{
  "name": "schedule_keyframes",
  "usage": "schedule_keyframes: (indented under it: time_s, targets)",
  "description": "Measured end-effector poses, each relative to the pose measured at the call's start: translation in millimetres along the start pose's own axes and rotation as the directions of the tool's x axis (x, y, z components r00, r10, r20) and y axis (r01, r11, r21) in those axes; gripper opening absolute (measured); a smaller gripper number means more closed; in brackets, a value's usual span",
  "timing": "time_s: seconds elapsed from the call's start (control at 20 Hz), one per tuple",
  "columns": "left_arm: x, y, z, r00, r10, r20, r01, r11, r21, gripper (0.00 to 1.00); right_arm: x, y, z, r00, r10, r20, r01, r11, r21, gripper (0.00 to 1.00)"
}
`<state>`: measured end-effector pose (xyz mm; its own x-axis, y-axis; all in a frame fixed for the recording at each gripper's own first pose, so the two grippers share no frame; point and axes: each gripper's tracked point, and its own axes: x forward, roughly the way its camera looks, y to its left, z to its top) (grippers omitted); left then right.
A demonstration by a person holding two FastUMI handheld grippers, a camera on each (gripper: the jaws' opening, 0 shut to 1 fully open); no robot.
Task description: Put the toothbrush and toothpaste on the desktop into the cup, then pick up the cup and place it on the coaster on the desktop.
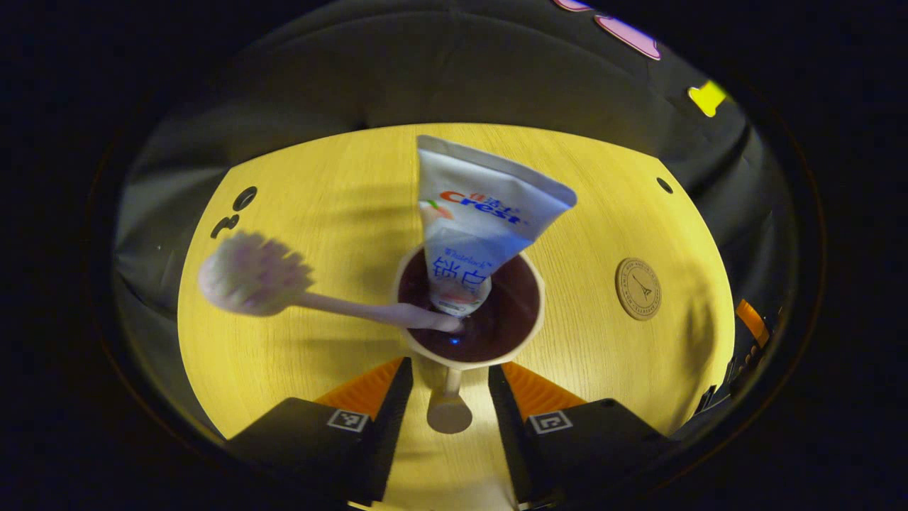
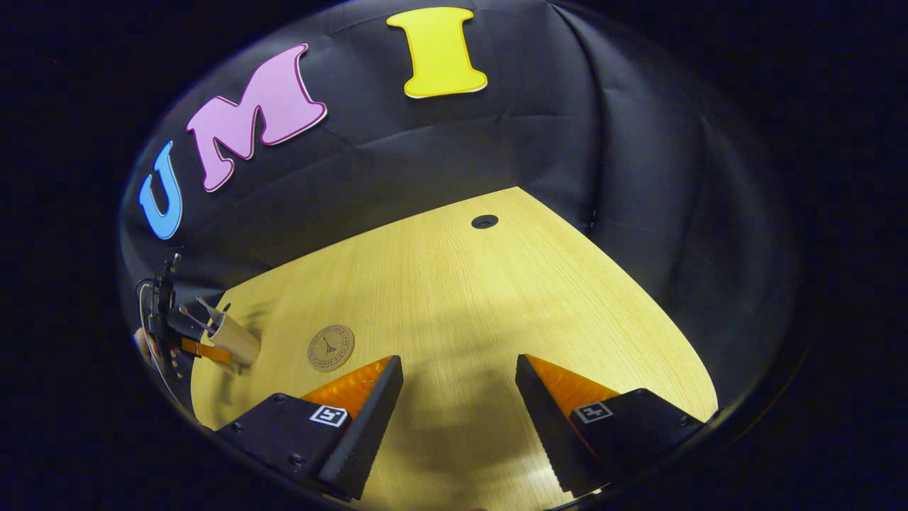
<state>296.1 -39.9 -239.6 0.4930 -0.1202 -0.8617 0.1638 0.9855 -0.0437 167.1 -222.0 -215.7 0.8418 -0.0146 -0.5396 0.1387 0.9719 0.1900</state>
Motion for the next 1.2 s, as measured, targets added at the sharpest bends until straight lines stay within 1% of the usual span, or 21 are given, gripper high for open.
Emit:
schedule_keyframes:
  time_s: [0.05,0.15,0.2,0.25,0.3,0.45,0.6,0.65,0.7,0.75,0.8,0.85,1.05,1.1,1.15,1.2]
  targets:
    - [-0.2,-3.3,0.2,1.0,-0.006,-0.005,0.006,1.0,0.008,0.62,-0.2,-0.1,-0.4,1.0,0.0,0.0,0.0,1.0,0.003,0.98]
    - [0.9,-2.6,0.6,1.0,-0.009,-0.017,0.009,1.0,0.018,0.48,-0.6,0.8,-1.1,1.0,-0.001,-0.002,0.001,1.0,0.003,0.98]
    - [1.7,-3.1,0.6,1.0,-0.007,-0.021,0.008,1.0,0.015,0.48,-0.7,0.7,-2.2,1.0,-0.002,-0.006,0.002,1.0,0.001,0.98]
    - [2.7,-4.4,1.9,1.0,-0.009,-0.022,0.009,1.0,0.006,0.42,-0.9,0.8,-2.9,1.0,-0.003,-0.008,0.003,1.0,-0.002,0.98]
    - [1.6,-5.5,1.3,1.0,-0.009,-0.027,0.009,1.0,0.007,0.31,-1.9,1.1,-2.7,1.0,-0.002,-0.008,0.002,1.0,-0.004,0.98]
    - [1.6,-6.7,2.4,1.0,-0.004,-0.017,0.004,1.0,0.006,0.27,-5.7,0.9,-5.0,1.0,-0.002,-0.018,0.002,1.0,-0.005,0.98]
    - [-2.2,-16.2,0.2,0.999,-0.033,0.007,0.033,0.999,-0.024,0.21,-10.4,0.3,-5.9,1.0,-0.004,-0.024,0.004,1.0,-0.011,0.98]
    - [-2.7,-17.4,1.1,0.999,-0.029,0.02,0.029,0.999,-0.028,0.21,-12.0,-0.3,-5.6,1.0,-0.005,-0.023,0.005,1.0,-0.019,0.98]
    - [-4.8,-15.3,1.9,0.999,-0.025,0.032,0.025,0.999,-0.025,0.25,-13.7,-0.9,-5.0,1.0,-0.008,-0.022,0.007,1.0,-0.025,0.98]
    - [-7.4,-17.8,3.7,0.999,-0.024,0.045,0.025,0.999,-0.024,0.21,-15.7,-1.5,-3.9,1.0,-0.007,-0.022,0.007,1.0,-0.026,0.98]
    - [-11.1,-20.1,6.7,0.998,-0.026,0.058,0.027,0.999,-0.025,0.25,-17.6,-1.0,-2.0,1.0,-0.006,-0.019,0.006,1.0,-0.023,0.98]
    - [-16.0,-21.1,9.7,0.997,-0.025,0.07,0.027,0.999,-0.019,0.2,-19.1,-0.9,-1.1,1.0,-0.005,-0.015,0.005,1.0,-0.022,0.98]
    - [-35.9,-45.0,16.8,0.994,-0.056,0.097,0.056,0.998,0.001,0.2,-26.8,-1.7,5.4,1.0,-0.001,0.002,0.001,1.0,-0.019,0.98]
    - [-39.8,-53.0,18.6,0.993,-0.067,0.101,0.067,0.998,0.007,0.25,-29.2,-2.5,7.3,1.0,-0.001,0.01,0.001,1.0,-0.018,0.98]
    - [-41.6,-60.0,20.3,0.992,-0.074,0.106,0.073,0.997,0.014,0.2,-31.4,-5.0,7.5,1.0,-0.003,0.016,0.003,1.0,-0.018,0.98]
    - [-42.1,-70.4,20.0,0.991,-0.084,0.104,0.082,0.996,0.024,0.2,-33.7,-6.8,7.4,1.0,-0.003,0.018,0.003,1.0,-0.016,0.98]
